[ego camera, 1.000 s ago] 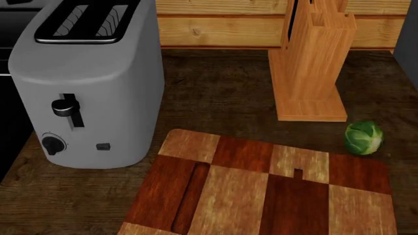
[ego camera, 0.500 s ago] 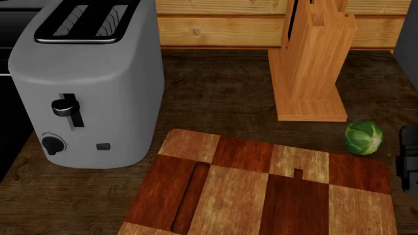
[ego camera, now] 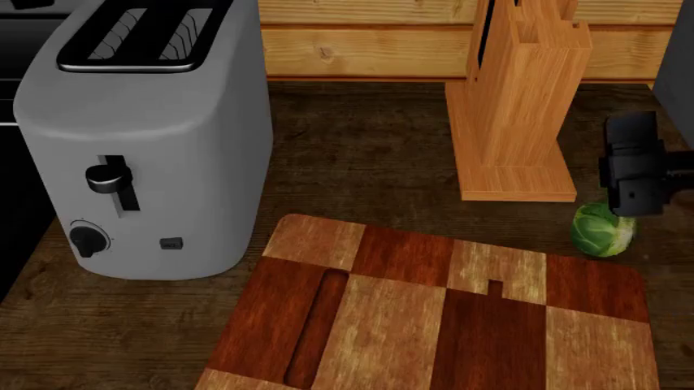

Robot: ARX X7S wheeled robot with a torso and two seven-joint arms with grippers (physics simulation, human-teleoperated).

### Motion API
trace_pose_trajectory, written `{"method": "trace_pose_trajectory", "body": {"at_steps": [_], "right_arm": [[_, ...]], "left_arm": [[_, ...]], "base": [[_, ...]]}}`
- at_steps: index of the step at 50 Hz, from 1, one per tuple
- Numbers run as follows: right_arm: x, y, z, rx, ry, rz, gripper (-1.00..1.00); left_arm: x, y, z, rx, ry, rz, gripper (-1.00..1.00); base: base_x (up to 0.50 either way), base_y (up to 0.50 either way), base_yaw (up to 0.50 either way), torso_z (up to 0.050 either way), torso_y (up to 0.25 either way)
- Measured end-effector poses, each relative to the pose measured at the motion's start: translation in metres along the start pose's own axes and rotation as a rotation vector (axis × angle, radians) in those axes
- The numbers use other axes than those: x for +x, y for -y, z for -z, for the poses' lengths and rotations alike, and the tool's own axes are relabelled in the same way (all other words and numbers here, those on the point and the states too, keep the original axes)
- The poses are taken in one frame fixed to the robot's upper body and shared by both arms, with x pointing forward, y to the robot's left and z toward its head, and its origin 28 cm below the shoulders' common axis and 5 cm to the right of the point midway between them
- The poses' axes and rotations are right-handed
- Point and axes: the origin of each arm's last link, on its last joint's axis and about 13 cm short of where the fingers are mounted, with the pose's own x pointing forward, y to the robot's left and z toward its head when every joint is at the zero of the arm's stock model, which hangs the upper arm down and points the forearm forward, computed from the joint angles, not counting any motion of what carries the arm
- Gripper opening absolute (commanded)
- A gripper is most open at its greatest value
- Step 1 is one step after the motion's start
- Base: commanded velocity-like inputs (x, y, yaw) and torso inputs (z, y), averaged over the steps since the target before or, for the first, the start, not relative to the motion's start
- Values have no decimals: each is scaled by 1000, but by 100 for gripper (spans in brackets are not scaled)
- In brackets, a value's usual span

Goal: Clear the non-vegetable object off the cutting board and place the vegetables onto it.

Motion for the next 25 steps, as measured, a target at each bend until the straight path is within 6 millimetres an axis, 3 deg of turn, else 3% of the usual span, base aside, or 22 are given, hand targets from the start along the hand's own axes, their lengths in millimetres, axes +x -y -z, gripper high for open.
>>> {"method": "trace_pose_trajectory", "body": {"at_steps": [25], "right_arm": [[59,13,-16,50,-32,-41,100]], "left_arm": [[10,5,8,7,-10,-12,100]], "base": [[0,0,0,0,0]]}}
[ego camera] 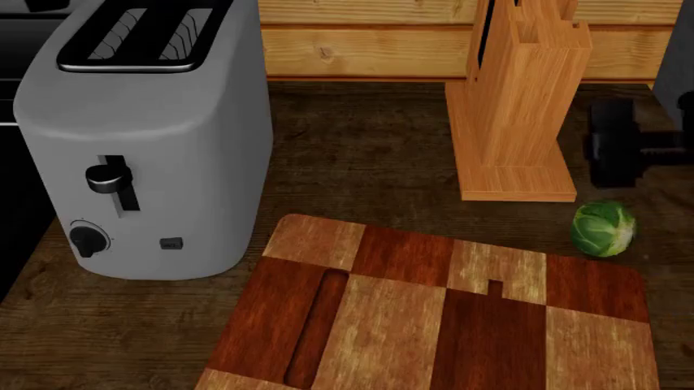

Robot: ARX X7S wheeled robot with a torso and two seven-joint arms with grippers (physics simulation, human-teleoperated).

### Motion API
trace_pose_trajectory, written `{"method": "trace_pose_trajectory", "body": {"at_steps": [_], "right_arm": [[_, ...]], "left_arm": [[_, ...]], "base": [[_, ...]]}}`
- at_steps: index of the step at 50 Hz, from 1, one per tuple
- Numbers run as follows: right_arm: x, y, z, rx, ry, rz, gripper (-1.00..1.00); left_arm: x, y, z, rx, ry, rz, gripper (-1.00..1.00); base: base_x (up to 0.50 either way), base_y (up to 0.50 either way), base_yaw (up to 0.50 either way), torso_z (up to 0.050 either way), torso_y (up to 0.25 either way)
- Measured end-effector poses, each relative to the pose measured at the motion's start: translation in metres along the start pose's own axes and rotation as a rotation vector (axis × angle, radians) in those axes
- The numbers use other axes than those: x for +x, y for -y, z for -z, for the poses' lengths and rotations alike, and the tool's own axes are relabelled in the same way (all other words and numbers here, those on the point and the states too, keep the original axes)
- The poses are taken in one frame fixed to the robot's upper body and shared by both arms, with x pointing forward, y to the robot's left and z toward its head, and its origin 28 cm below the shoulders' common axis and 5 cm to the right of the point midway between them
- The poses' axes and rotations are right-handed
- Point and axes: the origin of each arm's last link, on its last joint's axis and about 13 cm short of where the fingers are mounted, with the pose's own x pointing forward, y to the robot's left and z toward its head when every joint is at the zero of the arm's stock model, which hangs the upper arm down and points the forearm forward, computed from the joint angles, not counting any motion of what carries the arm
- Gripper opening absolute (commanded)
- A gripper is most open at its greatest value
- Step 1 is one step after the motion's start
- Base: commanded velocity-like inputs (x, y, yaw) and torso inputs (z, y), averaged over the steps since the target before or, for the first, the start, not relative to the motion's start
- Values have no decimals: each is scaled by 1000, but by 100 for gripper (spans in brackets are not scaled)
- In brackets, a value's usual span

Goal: Clear the non-vegetable object off the cutting board and place the vegetables onto it.

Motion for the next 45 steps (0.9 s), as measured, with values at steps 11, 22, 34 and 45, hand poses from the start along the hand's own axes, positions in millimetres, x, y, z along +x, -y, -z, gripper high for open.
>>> {"method": "trace_pose_trajectory", "body": {"at_steps": [11,22,34,45], "right_arm": [[23,1,-6,19,-8,-11,100],[37,-1,-3,17,-15,-17,100],[49,-5,3,14,-33,-31,100],[58,-6,11,17,-59,-36,100]], "left_arm": [[3,-1,0,-4,0,-10,100],[5,-4,-1,-6,4,-22,100],[5,-7,-2,-7,8,-34,100],[6,-10,-2,-8,9,-42,100]], "base": [[0,0,0,0,0],[0,0,0,0,0],[0,0,0,0,0],[0,0,0,0,0]]}}
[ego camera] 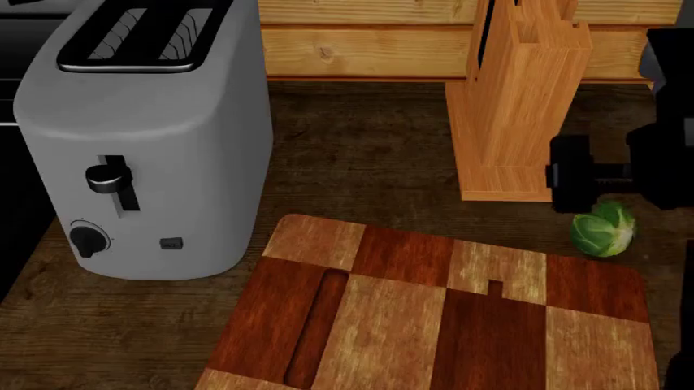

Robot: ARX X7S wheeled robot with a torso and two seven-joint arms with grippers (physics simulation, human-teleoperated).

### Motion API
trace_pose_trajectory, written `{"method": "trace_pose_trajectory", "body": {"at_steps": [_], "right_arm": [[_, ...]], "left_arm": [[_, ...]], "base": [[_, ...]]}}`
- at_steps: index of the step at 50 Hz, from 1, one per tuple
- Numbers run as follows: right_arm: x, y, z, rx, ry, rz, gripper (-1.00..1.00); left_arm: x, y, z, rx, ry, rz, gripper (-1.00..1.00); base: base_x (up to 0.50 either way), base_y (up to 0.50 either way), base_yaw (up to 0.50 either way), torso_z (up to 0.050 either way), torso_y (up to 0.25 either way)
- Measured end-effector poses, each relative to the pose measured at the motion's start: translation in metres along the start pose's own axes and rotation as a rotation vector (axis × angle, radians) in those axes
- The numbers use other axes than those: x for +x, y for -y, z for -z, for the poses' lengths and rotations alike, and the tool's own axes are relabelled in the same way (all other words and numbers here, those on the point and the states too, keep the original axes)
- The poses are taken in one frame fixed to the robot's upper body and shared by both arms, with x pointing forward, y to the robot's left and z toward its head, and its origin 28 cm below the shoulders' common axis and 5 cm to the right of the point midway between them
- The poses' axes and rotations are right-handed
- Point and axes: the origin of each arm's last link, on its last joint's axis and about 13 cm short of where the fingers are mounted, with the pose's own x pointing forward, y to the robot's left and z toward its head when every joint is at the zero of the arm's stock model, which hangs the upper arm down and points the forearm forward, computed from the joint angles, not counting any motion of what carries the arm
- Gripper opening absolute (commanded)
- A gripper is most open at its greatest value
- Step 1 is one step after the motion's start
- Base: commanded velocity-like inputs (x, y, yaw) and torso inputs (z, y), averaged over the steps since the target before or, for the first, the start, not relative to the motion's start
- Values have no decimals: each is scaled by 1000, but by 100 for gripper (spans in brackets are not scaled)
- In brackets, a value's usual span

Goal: Clear the non-vegetable object off the cutting board and place the vegetables onto it.

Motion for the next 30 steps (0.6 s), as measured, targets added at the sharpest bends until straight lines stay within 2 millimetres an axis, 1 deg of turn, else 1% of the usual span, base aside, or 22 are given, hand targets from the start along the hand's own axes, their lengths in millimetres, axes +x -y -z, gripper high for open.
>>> {"method": "trace_pose_trajectory", "body": {"at_steps": [13,30], "right_arm": [[9,3,11,5,-40,3,100],[16,5,21,17,-77,-11,100]], "left_arm": [[0,-2,1,0,-1,-5,100],[0,-2,0,-3,1,-7,100]], "base": [[0,0,0,0,0],[0,0,0,0,0]]}}
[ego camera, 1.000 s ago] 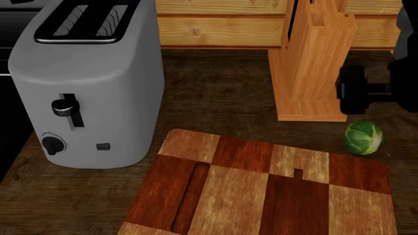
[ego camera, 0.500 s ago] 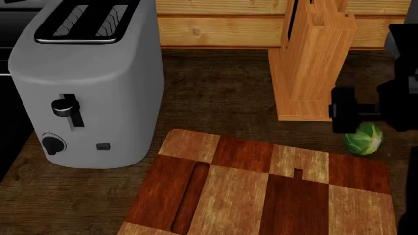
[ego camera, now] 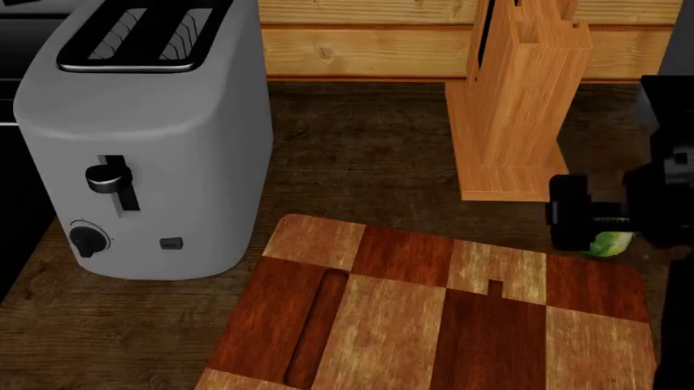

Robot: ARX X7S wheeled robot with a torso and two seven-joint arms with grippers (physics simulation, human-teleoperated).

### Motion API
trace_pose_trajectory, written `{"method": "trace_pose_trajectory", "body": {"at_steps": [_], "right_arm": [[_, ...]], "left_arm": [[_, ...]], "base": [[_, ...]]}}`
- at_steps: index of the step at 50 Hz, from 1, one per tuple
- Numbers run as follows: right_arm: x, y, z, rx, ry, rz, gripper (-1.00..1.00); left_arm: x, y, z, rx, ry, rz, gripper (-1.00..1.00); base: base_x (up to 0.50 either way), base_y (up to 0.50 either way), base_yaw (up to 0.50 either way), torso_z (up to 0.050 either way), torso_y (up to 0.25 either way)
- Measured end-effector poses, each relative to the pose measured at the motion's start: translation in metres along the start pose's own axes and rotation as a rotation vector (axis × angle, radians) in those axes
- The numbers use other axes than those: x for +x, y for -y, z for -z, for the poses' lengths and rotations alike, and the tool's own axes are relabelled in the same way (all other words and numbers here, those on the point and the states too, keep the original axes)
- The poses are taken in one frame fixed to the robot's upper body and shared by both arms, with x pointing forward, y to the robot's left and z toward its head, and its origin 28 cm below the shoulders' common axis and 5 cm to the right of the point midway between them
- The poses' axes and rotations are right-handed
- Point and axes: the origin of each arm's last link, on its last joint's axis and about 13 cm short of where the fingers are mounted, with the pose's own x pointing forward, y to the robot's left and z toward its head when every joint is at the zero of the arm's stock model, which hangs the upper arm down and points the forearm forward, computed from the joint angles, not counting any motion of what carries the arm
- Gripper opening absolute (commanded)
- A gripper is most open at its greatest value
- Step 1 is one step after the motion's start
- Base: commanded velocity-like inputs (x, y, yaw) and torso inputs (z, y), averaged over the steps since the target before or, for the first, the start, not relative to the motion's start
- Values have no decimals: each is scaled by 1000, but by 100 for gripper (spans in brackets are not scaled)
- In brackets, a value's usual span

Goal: Clear the non-vegetable object off the cutting board and place the vegetables onto it.

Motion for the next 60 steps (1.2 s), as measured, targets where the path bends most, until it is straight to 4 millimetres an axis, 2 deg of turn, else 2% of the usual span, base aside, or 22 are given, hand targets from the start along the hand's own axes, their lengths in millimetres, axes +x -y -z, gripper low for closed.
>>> {"method": "trace_pose_trajectory", "body": {"at_steps": [18,19,35,48,60], "right_arm": [[4,2,6,12,-26,-5,100],[4,2,6,12,-26,-5,-100],[0,2,2,-5,-24,14,-100],[-25,-3,-9,-64,-3,19,-100],[-47,-7,-3,-104,33,36,-100]], "left_arm": [[0,-1,0,-3,1,-2,100],[0,-1,0,-3,1,-2,100],[-1,-2,2,-4,-1,-2,100],[-2,-5,0,-10,2,-5,100],[-3,-4,-2,-16,5,-2,100]], "base": [[0,0,0,0,0],[0,0,0,0,0],[0,0,0,0,0],[0,0,0,0,0],[0,0,0,0,0]]}}
